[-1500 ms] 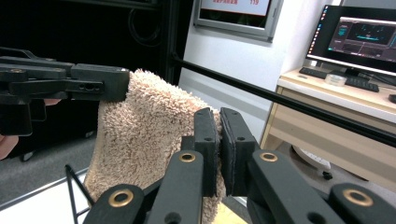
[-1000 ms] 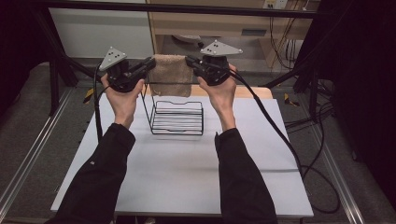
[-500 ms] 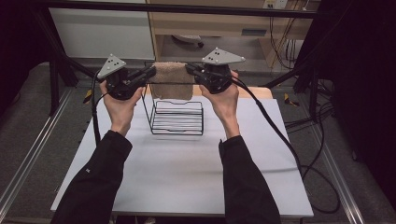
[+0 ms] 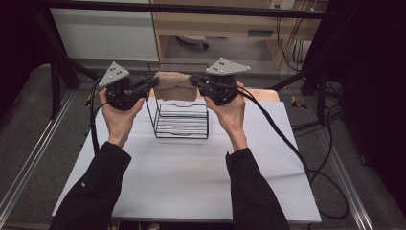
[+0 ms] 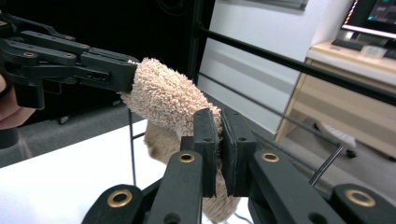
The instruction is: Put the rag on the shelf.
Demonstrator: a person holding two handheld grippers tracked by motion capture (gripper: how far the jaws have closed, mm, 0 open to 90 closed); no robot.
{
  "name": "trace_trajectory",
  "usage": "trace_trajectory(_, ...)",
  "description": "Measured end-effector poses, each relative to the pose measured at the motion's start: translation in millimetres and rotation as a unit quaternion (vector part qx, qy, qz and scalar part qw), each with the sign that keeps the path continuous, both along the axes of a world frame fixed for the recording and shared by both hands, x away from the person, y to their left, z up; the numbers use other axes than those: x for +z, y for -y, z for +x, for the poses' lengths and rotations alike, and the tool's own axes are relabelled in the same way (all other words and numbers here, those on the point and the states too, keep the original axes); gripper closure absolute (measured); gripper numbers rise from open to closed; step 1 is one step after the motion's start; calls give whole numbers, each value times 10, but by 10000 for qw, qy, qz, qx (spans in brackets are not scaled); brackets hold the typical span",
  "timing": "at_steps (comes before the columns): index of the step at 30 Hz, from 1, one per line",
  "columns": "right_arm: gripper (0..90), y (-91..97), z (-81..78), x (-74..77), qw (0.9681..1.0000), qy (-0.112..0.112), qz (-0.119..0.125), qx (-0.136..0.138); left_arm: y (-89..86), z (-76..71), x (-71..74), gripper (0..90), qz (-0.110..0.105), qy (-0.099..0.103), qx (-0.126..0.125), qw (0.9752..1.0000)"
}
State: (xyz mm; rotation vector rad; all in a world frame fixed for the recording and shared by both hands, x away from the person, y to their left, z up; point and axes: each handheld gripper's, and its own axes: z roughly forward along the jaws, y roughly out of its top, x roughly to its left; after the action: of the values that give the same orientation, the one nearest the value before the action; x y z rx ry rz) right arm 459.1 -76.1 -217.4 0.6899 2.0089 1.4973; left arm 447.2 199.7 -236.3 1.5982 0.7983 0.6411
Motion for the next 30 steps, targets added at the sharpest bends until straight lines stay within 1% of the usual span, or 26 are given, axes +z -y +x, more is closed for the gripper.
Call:
trace_trajectory(4,854,1,-42,-61,9999,-94,-28,45,10,-22,-21,819,57,-51,-1,10000)
trace_trajectory(9,852,9,-68,-115,9999,-136,-16,91,3,-64,-67,814,119,-122,-35,9998)
trace_trajectory(12,851,16,-72,-164,9998,-174,-28,120,-2,-82,-94,807,106,-161,-67,9998)
trace_trajectory(15,851,17,-68,-201,9997,-203,-23,142,-12,-81,-103,800,171,-175,-70,9997)
trace_trajectory(17,851,15,-67,-215,9997,-195,-57,154,-21,-77,-95,787,178,-228,-89,9995)
trace_trajectory(21,852,24,-70,-229,9996,-182,-101,197,-62,-78,-17,740,205,-295,-122,9993)
trace_trajectory(24,853,24,-73,-241,9995,-182,-141,216,-94,-81,85,718,148,-281,-90,9995)
trace_trajectory(27,852,21,-77,-248,9994,-175,-193,232,-116,-71,209,716,97,-248,-38,9996)
trace_trajectory(30,852,22,-81,-256,9993,-154,-244,243,-94,-32,311,745,62,-295,-54,9995)
